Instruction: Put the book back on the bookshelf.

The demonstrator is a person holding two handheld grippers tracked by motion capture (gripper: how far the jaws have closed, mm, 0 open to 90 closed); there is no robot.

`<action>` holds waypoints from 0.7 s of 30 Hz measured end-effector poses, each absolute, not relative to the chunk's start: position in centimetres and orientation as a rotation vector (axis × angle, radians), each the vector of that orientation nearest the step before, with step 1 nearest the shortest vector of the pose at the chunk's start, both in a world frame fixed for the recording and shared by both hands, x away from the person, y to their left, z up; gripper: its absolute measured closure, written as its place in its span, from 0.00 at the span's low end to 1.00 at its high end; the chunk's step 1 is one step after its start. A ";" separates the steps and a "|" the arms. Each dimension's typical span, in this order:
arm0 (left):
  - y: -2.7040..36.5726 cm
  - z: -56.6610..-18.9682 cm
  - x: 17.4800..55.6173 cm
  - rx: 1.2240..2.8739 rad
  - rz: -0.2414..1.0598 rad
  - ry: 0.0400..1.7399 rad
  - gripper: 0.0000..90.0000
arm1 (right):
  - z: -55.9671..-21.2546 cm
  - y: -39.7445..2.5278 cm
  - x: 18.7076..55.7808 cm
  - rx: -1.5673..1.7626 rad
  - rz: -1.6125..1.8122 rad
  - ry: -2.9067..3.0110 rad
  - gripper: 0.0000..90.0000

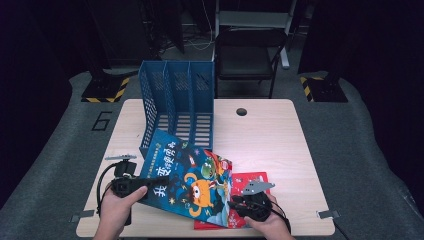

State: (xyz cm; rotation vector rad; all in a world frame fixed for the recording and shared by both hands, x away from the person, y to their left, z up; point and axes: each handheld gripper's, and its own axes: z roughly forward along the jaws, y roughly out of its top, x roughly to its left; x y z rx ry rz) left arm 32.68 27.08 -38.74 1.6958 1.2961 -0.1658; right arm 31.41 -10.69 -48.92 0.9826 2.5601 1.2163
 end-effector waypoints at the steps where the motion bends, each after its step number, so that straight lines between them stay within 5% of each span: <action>1: 27.2 -38.7 32.8 1.688 -0.170 1.305 0.78 | -49.0 -10.7 31.5 0.971 1.226 2.562 0.74; 4: 27.7 -38.5 33.0 1.676 -0.200 1.311 0.80 | -49.0 -10.5 31.6 0.957 1.258 2.585 0.63; 21: 30.4 -37.4 33.7 1.670 -0.232 1.349 0.84 | -49.1 -10.5 31.6 0.908 1.262 2.595 0.62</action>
